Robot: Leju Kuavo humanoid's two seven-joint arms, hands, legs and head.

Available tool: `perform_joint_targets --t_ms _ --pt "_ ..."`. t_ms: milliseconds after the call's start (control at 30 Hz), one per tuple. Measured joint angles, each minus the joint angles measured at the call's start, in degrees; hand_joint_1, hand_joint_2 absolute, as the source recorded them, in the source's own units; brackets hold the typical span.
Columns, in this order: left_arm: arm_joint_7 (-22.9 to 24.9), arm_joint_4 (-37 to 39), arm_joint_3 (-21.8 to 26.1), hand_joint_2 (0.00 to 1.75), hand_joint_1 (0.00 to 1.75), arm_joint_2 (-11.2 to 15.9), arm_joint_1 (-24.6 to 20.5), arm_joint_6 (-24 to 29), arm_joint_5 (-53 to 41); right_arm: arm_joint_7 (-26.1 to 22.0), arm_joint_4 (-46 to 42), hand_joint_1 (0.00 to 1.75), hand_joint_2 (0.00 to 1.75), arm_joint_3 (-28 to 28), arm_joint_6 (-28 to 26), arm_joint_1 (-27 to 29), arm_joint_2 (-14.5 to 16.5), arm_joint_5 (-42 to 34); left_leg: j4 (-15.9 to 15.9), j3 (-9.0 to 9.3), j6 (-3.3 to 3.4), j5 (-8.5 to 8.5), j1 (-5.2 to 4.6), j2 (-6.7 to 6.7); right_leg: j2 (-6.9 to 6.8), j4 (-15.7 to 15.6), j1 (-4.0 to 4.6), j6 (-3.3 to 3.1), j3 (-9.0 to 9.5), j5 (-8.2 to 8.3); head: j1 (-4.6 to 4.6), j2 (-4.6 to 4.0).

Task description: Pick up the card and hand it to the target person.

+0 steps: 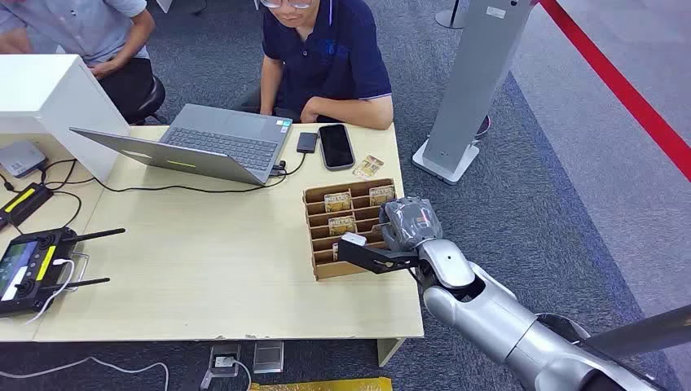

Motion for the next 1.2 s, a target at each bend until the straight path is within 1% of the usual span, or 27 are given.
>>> perform_joint_targets --t_ms 133,267,333,467,767,900,967,1200 --pt "-0.03 0.00 0.00 0.00 0.00 0.00 -0.01 0.00 0.01 0.00 0.21 1.07 1.75 0.04 0.01 0.04 0.01 -0.32 0.00 0.00 0.00 0.00 0.00 0.00 0.00 0.00 0.00 0.00 0.00 0.00 -0.02 0.00" --pt "-0.11 0.00 0.00 0.00 0.00 0.00 -0.01 0.00 0.02 0.00 0.37 1.38 1.75 0.06 0.01 0.05 0.07 -0.34 0.00 -0.01 0.00 0.00 0.00 0.00 0.00 0.00 0.00 0.00 -0.01 0.00 0.00 0.00" --pt "-0.16 0.00 0.00 0.00 0.00 0.00 -0.02 -0.01 0.02 -0.01 0.42 1.43 1.75 0.05 0.00 0.05 0.10 -0.37 0.00 0.00 0.00 0.00 0.00 0.00 0.00 0.00 0.00 0.00 -0.01 0.00 -0.01 0.00" --pt "-0.69 0.00 -0.02 1.75 0.00 0.00 -0.04 -0.16 0.02 -0.02 0.50 1.54 1.75 0.05 -0.03 0.05 0.15 -0.40 0.00 0.00 0.00 0.00 0.00 0.00 0.00 0.00 0.00 0.00 0.00 0.00 -0.01 0.00" --pt "-1.48 0.00 -0.60 1.75 0.00 0.00 -0.18 -0.13 -0.14 0.07 0.52 1.55 1.75 0.04 -0.50 0.01 0.18 -0.55 0.00 0.00 0.00 0.00 0.00 0.00 0.00 0.00 0.00 0.00 0.00 0.00 -0.01 0.00" --pt "-1.54 0.00 -0.85 1.75 0.00 0.04 -0.18 -0.11 0.52 1.01 0.02 1.55 1.75 -0.04 -0.46 -0.16 0.08 -0.64 0.00 0.00 0.00 0.00 0.00 0.00 0.00 0.00 0.00 0.00 0.00 0.00 0.00 0.00" --pt "-1.54 0.00 -0.87 1.75 0.00 0.12 -0.16 -0.04 0.94 2.47 -1.21 1.55 1.75 -0.13 1.04 -0.59 -0.18 -0.76 0.00 -0.01 0.00 0.00 0.00 0.00 0.01 0.00 0.00 0.00 -0.01 0.00 0.01 0.00" --pt "-1.60 0.00 -0.90 1.75 0.00 0.63 0.31 0.31 2.33 8.07 -9.93 1.55 1.75 -1.13 9.97 -4.64 -2.21 -4.50 0.00 0.01 0.00 0.01 0.00 0.02 0.01 0.00 0.00 0.00 -0.01 0.01 -0.01 0.00"
